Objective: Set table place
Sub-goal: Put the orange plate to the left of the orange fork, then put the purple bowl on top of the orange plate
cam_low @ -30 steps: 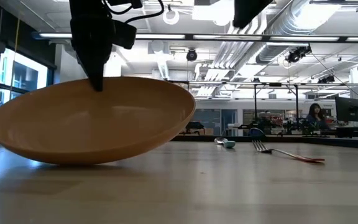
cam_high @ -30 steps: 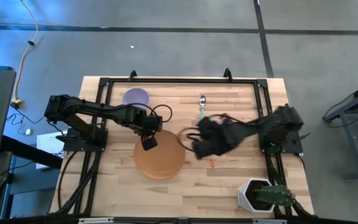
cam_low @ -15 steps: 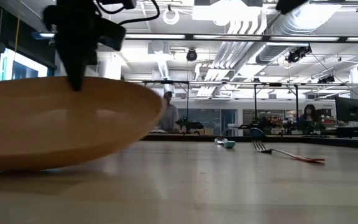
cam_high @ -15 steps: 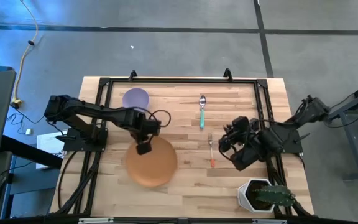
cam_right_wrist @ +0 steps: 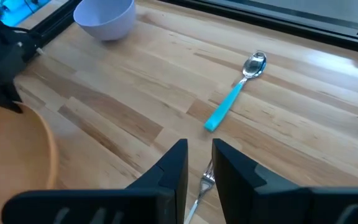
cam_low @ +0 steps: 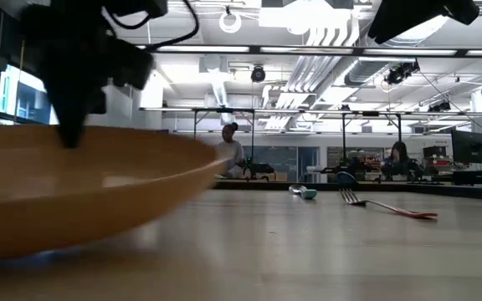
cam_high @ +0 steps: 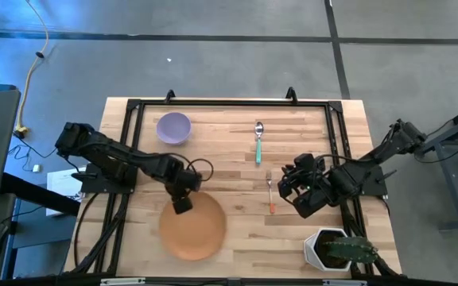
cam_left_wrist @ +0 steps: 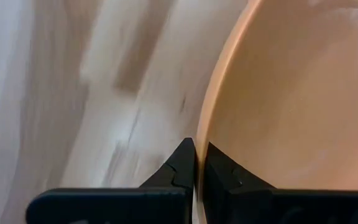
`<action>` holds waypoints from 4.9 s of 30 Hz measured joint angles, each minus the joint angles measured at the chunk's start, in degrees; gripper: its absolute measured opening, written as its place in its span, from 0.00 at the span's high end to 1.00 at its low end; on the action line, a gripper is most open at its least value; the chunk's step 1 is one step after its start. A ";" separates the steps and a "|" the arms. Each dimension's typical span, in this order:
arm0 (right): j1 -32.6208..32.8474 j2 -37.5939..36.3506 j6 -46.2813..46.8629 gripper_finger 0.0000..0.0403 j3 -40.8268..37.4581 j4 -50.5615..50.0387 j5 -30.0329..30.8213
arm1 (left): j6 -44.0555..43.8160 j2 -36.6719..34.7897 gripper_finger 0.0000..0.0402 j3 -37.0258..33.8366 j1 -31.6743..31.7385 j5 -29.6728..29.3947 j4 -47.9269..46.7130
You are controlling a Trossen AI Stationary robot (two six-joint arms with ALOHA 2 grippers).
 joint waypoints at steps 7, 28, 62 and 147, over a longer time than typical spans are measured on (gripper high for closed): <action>0.00 0.00 -1.30 0.84 0.02 0.53 -0.36 | -0.94 0.00 1.00 0.12 4.56 -0.35 12.74; 0.00 0.02 -2.72 0.84 0.04 0.60 -1.55 | 2.92 0.83 1.00 0.10 18.54 -4.72 17.93; -0.02 0.02 -2.68 0.84 0.06 0.63 -1.22 | 5.90 9.33 1.00 0.15 22.37 0.52 17.27; -0.01 0.04 -2.80 0.84 0.10 2.07 -1.41 | 15.75 13.61 0.74 14.16 21.81 -2.68 4.78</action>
